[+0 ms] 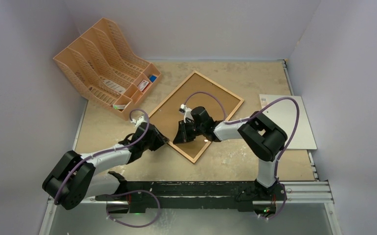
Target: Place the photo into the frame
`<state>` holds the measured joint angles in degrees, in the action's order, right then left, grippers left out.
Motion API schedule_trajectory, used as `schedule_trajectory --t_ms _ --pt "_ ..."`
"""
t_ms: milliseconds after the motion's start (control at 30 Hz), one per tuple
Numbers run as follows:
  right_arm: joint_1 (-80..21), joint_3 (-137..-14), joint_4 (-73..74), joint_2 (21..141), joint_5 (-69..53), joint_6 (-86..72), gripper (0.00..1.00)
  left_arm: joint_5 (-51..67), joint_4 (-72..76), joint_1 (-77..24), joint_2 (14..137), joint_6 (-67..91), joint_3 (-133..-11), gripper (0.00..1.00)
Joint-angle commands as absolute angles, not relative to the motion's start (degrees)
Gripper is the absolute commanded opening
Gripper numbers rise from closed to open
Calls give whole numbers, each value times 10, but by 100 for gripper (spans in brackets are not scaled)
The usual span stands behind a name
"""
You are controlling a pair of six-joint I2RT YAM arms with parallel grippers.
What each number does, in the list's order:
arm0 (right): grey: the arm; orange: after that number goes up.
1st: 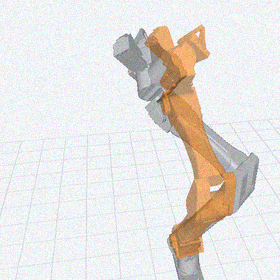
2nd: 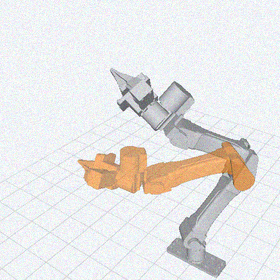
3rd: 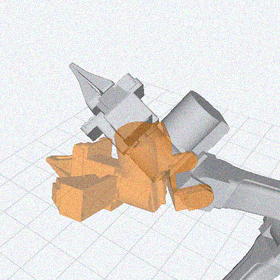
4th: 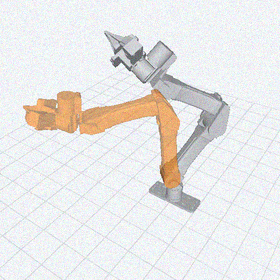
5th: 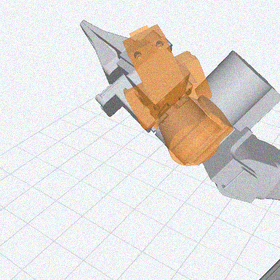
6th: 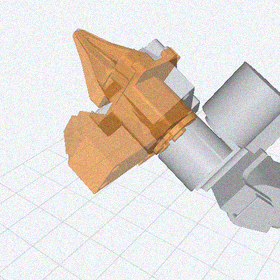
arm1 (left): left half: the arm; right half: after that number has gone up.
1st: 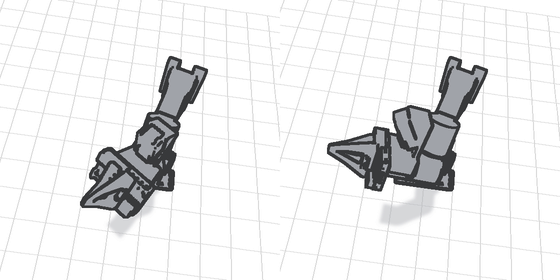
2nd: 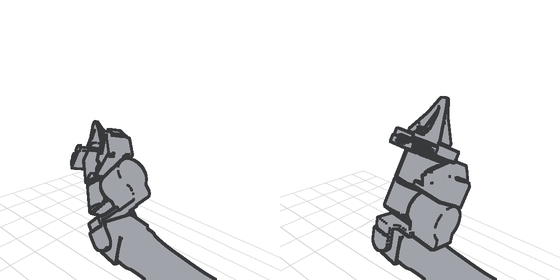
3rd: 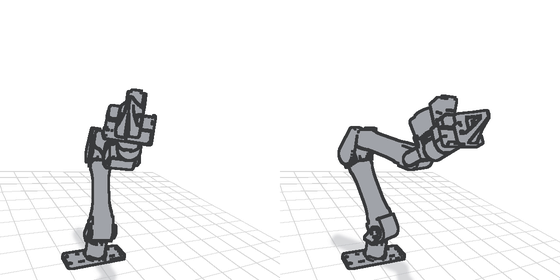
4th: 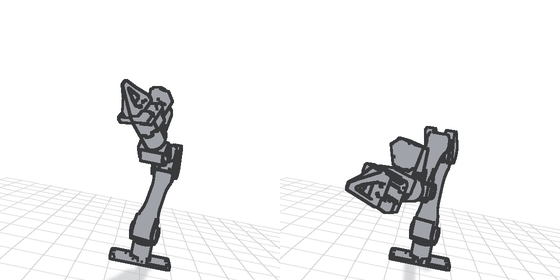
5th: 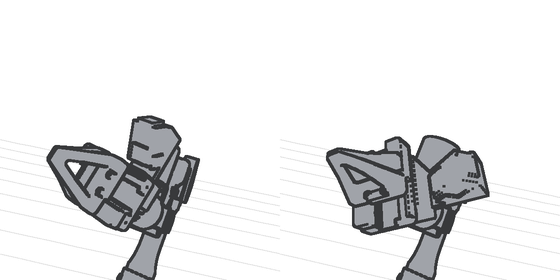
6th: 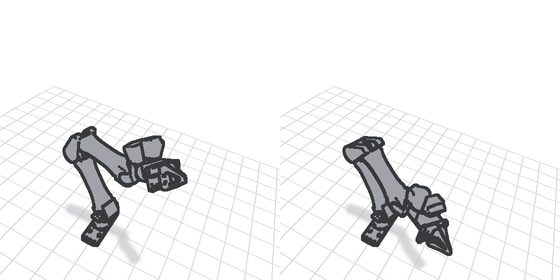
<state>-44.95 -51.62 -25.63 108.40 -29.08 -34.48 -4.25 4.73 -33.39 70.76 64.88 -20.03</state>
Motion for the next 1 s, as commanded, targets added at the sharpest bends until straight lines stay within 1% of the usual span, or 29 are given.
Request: schedule_trajectory --t_ms 0,133,233,400,500,600,767,800,967 --pt "-465 -498 -253 1053 -250 -349 17 -46 -79 -337 739 613 -171 27" --pt "-464 -489 -227 987 -211 -356 22 -46 -84 -337 724 604 -182 28" --pt "-454 -483 -213 946 -188 -365 28 -53 -99 -336 702 588 -204 28" --pt "-425 -485 -157 916 -134 -370 31 -92 -158 -337 675 547 -264 33" --pt "-391 -476 -121 900 -102 -382 32 -127 -184 -337 678 510 -312 41" --pt "-340 -462 -103 894 -105 -370 33 -160 -199 -336 709 464 -382 51" --pt "-277 -453 -56 853 -65 -341 36 -150 -197 -333 792 383 -495 60" --pt "-272 -453 -46 843 -49 -339 38 -150 -197 -332 809 372 -514 62" --pt "-261 -434 -2 799 26 -370 61 -134 -197 -315 896 324 -604 64"
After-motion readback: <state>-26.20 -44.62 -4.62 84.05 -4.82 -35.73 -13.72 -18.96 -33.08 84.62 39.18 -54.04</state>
